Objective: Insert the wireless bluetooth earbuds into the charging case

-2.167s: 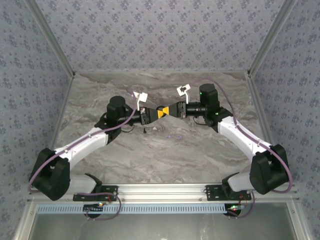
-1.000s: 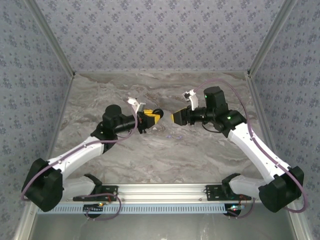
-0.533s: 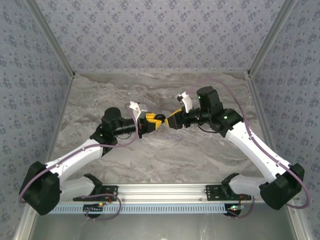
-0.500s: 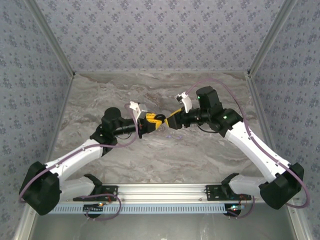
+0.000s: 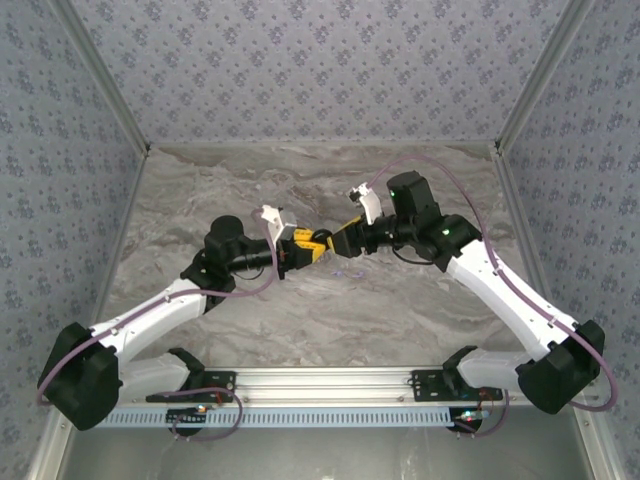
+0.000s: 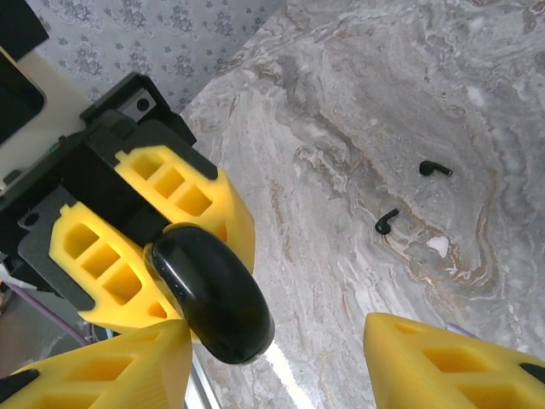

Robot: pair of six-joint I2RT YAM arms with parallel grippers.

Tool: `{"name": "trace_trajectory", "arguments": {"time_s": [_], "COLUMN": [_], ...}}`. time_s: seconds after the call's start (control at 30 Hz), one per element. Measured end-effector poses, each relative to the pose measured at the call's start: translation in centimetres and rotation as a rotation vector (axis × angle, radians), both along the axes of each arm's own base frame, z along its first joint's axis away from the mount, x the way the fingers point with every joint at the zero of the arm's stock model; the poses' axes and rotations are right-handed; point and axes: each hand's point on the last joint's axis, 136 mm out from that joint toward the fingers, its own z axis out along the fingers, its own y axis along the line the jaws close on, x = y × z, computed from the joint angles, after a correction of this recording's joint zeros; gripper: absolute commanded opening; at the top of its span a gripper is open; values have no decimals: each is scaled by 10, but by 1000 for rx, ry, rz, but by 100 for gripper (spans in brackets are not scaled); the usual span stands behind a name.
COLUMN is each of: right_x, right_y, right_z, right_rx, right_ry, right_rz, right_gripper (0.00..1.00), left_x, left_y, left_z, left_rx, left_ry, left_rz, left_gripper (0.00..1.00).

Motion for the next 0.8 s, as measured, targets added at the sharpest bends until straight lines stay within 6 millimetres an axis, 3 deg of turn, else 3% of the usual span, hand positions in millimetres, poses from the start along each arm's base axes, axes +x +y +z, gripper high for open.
{"name": "trace_trajectory", "arguments": {"time_s": [0.33, 0.6, 0.8], "right_x": [10, 14, 22], "right_y": [-5, -9, -34], "right_z": [-2, -3, 9], "right_rx": [-22, -34, -42], "right_ry": [-6, -13, -65], "right_rz": [-63, -95, -213], "right_gripper": [57, 59, 61], "left_x": [-10, -6, -1], "left_y": [-5, -3, 0], "left_z": [-4, -6, -9], "left_rx": [16, 23, 37], "left_ry": [5, 9, 16], "left_rz": [-41, -16, 24], "left_gripper": [20, 19, 18]}}
